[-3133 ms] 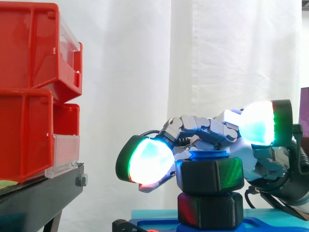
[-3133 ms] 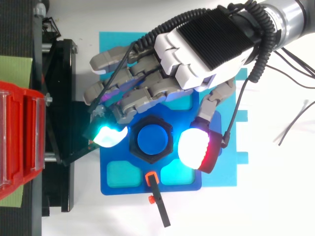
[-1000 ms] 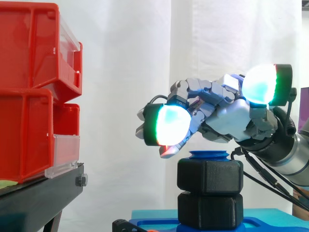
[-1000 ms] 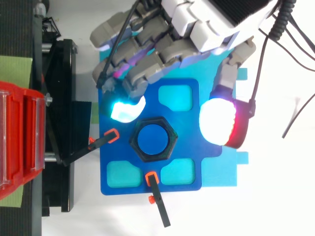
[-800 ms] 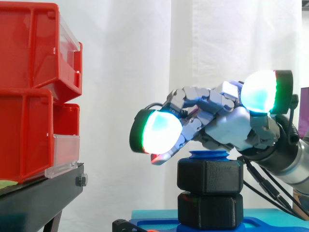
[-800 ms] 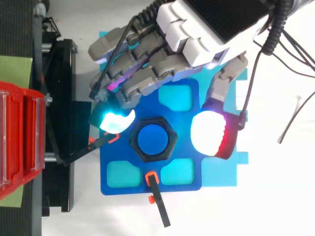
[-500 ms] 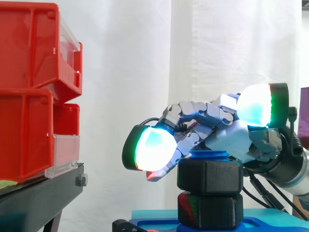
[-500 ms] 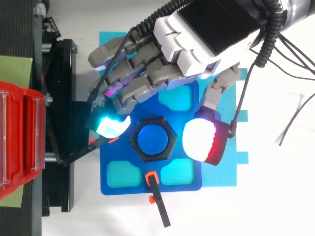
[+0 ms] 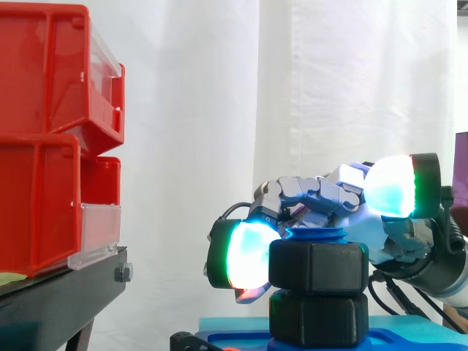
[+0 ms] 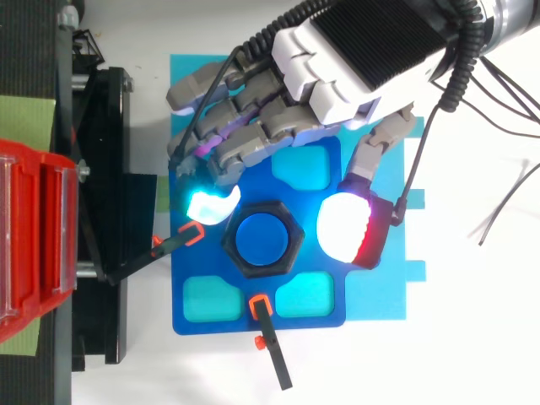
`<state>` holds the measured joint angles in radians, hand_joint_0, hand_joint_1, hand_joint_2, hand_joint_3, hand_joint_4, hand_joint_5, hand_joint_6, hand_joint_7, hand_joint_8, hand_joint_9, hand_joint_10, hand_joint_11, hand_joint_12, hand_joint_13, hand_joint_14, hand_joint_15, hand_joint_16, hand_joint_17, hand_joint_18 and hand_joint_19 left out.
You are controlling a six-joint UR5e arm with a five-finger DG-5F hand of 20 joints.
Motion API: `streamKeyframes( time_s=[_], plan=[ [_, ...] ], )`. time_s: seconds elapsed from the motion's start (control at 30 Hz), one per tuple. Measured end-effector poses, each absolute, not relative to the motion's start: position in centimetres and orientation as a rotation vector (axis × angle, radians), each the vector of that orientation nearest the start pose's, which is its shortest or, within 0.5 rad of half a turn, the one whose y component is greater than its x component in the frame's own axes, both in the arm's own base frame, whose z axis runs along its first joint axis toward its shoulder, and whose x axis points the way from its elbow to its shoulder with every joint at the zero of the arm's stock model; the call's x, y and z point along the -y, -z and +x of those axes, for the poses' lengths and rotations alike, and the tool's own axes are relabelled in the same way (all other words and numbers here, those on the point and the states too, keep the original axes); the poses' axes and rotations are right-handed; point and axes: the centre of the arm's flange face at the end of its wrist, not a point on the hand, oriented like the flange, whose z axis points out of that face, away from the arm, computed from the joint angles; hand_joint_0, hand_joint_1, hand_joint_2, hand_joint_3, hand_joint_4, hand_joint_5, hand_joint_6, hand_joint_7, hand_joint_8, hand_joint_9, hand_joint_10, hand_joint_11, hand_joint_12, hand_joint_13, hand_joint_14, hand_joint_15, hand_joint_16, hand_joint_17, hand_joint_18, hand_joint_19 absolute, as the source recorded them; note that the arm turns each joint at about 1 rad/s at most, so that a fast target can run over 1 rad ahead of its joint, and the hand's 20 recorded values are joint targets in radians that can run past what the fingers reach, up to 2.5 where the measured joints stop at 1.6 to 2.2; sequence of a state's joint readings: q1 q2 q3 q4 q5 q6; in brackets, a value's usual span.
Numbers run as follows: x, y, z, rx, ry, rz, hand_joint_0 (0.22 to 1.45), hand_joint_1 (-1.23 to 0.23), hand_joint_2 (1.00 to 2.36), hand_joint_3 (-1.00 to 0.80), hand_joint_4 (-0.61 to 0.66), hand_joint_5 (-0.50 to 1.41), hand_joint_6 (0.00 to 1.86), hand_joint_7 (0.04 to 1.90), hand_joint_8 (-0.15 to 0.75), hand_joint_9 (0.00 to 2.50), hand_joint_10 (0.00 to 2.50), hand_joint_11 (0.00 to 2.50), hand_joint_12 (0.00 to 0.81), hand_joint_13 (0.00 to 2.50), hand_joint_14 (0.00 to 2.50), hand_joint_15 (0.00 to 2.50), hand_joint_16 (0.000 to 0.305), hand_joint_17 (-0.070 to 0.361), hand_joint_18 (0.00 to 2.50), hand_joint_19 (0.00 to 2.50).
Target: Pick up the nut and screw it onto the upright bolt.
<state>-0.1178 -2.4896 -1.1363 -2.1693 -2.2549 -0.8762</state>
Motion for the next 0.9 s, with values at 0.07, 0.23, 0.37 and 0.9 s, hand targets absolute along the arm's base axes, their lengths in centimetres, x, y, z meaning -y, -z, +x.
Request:
streamKeyframes(
  time_s=[0.07, 0.23, 0.37, 0.9],
  plan=[
    [16.5, -18.6, 78.6, -1.235, -0.871, -0.158, 0.5, -0.09, 1.0, -0.5, 0.19, -0.02, 0.5, 1.29, 0.238, 0.83, 0.0, 0.0, 0.247, 0.57, 0.0, 0.0, 0.026, 0.058, 0.27, 0.0],
    [16.9, -18.5, 78.5, -1.235, -0.868, -0.157, 0.51, -0.11, 1.0, -0.5, 0.17, 0.0, 0.5, 1.39, 0.244, 0.86, 0.0, 0.0, 0.24, 0.59, 0.0, 0.0, 0.024, 0.055, 0.3, 0.0],
    [17.1, -18.6, 78.4, -1.234, -0.865, -0.156, 0.51, -0.12, 1.0, -0.5, 0.16, 0.01, 0.5, 1.43, 0.242, 0.87, 0.0, 0.0, 0.237, 0.6, 0.0, 0.0, 0.024, 0.054, 0.32, 0.0],
    [18.3, -19.2, 78.3, -1.213, -0.859, -0.185, 0.51, -0.13, 1.0, -0.5, 0.15, 0.0, 0.5, 1.35, 0.242, 0.97, 0.0, 0.0, 0.215, 0.66, 0.0, 0.0, 0.02, 0.045, 0.36, 0.0]
  ],
)
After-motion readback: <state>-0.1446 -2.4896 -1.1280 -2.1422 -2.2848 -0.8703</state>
